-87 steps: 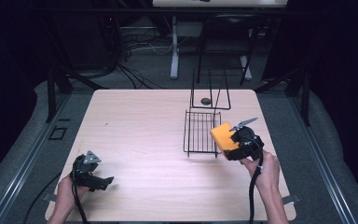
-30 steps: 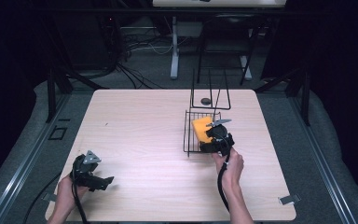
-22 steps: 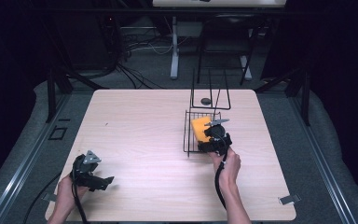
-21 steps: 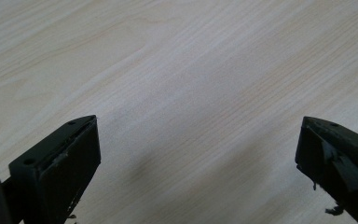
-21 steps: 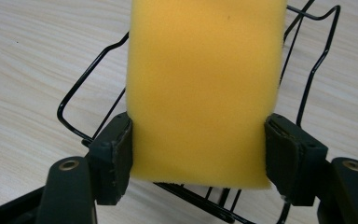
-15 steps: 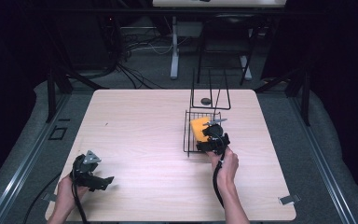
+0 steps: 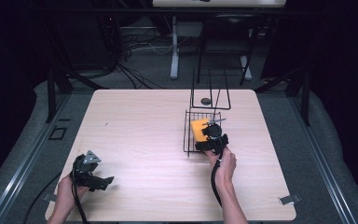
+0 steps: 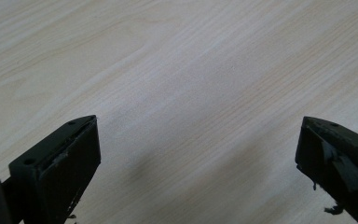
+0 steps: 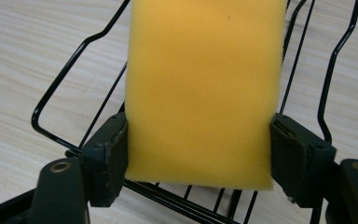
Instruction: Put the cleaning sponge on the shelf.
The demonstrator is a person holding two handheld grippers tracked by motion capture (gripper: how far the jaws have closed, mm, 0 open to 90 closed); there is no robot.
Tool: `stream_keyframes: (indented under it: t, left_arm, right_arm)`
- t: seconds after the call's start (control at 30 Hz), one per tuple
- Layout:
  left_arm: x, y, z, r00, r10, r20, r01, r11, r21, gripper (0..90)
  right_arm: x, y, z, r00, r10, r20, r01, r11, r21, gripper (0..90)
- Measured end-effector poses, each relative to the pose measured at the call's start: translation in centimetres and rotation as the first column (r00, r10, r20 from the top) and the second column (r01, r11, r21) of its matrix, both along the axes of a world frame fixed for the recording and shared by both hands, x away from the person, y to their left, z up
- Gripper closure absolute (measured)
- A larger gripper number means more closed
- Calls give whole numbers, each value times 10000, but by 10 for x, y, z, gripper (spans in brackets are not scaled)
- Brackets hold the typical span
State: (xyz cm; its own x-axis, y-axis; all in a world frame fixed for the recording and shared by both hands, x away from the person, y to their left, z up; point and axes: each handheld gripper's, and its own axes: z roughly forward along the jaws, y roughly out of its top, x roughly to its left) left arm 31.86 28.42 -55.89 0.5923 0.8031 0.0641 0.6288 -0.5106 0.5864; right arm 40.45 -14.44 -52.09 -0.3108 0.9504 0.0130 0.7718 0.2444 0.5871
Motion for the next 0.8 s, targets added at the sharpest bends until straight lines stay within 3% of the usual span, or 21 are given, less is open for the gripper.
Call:
stream_keyframes:
  t: [0.8]
  left_arm:
    - [-1,-1,1,10000,-16,45,16,10000,7,0]
  right_arm:
    - [-2,0,-3,9996,-286,-82,288,9994,185,232]
